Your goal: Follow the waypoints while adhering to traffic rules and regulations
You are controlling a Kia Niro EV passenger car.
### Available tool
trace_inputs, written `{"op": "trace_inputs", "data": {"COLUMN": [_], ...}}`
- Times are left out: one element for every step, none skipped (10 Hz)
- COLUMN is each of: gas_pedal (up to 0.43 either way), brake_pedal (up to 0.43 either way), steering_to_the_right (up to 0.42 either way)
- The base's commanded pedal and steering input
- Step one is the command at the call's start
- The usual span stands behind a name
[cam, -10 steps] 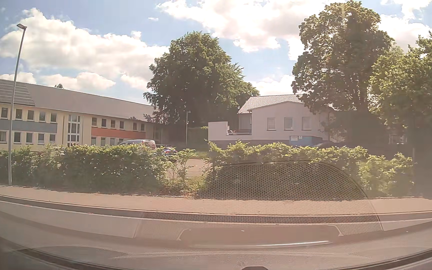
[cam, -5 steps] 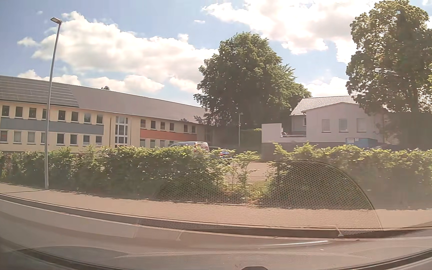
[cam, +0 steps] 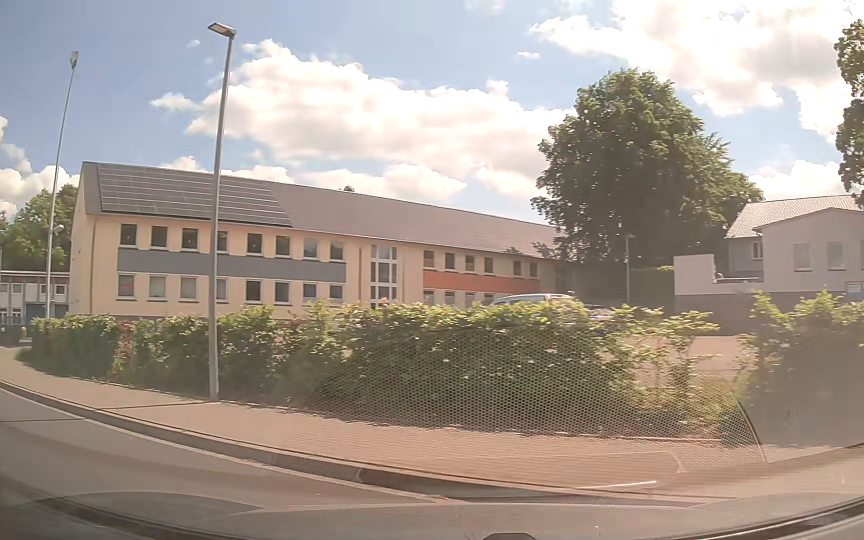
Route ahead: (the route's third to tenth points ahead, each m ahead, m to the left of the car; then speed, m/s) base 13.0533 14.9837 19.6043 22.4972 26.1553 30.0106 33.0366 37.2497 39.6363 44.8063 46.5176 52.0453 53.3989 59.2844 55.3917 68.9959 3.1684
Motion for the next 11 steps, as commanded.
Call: {"op": "trace_inputs", "data": {"gas_pedal": [0.28,0.28,0.28,0.28,0.28,0.28,0.28,0.287,0.287,0.287,0.299], "brake_pedal": [0.0,0.0,0.0,0.0,0.0,0.0,0.0,0.0,0.0,0.0,0.0], "steering_to_the_right": [-0.718,-0.714,-0.711,-0.71,-0.705,-0.687,-0.665,-0.649,-0.623,-0.596,-0.566]}}
